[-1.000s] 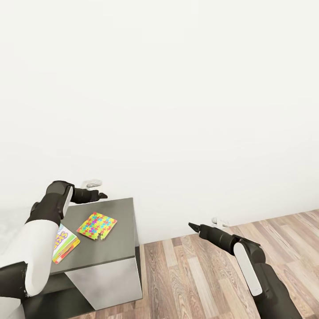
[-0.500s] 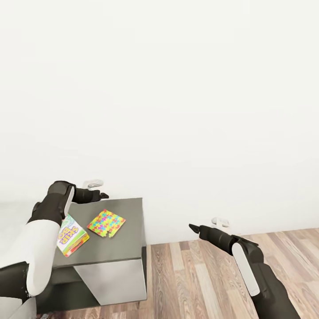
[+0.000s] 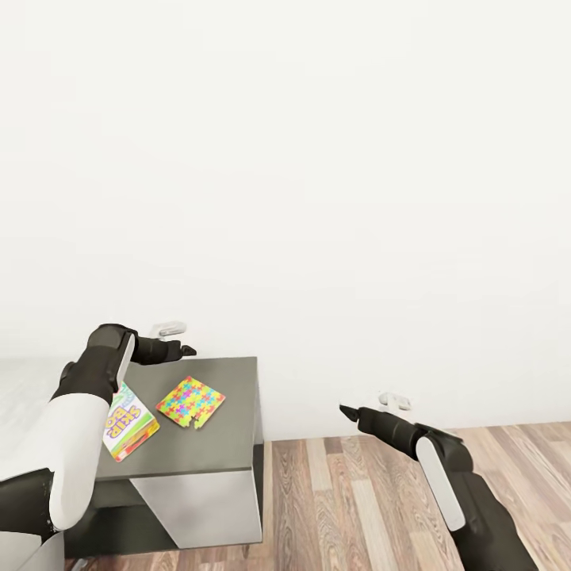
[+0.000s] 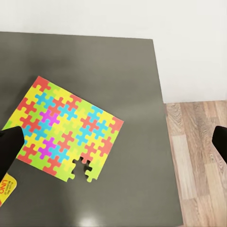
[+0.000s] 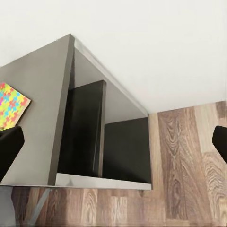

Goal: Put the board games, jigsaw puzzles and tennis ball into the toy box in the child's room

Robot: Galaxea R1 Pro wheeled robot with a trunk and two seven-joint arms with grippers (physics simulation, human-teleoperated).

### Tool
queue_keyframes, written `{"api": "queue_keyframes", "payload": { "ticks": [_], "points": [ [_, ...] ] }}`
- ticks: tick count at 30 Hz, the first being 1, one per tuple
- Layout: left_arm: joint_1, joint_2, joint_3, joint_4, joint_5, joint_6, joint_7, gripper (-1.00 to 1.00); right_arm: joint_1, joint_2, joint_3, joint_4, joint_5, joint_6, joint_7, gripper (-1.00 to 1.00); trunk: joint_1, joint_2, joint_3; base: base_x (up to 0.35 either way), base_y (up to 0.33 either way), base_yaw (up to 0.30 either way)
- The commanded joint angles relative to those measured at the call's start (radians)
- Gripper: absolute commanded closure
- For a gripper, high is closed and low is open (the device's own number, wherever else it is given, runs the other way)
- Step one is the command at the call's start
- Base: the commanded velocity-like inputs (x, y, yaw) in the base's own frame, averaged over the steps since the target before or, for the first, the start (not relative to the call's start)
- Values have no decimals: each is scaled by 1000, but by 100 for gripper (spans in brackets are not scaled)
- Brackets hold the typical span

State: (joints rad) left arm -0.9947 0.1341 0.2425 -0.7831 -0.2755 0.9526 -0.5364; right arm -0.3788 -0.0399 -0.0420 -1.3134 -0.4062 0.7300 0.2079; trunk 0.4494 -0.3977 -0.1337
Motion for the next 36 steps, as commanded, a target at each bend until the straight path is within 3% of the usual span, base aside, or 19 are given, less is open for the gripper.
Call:
{"api": "queue_keyframes", "payload": {
  "ticks": [1,8,36],
  "points": [
    [-1,-1,3,-1,-10,3,-10,-100,-2,-1,-2,12,2,4,6,-100,1,-2,-2,8,-9,1],
    [-1,-1,3,-1,-9,3,-10,-100,-43,-4,-4,129,2,1,15,-100,1,-2,-2,2,-2,0],
    [1,-2,3,-1,-9,2,-11,-100,-85,-9,-3,206,7,8,149,-100,1,-2,-2,47,0,0]
  ]
}}
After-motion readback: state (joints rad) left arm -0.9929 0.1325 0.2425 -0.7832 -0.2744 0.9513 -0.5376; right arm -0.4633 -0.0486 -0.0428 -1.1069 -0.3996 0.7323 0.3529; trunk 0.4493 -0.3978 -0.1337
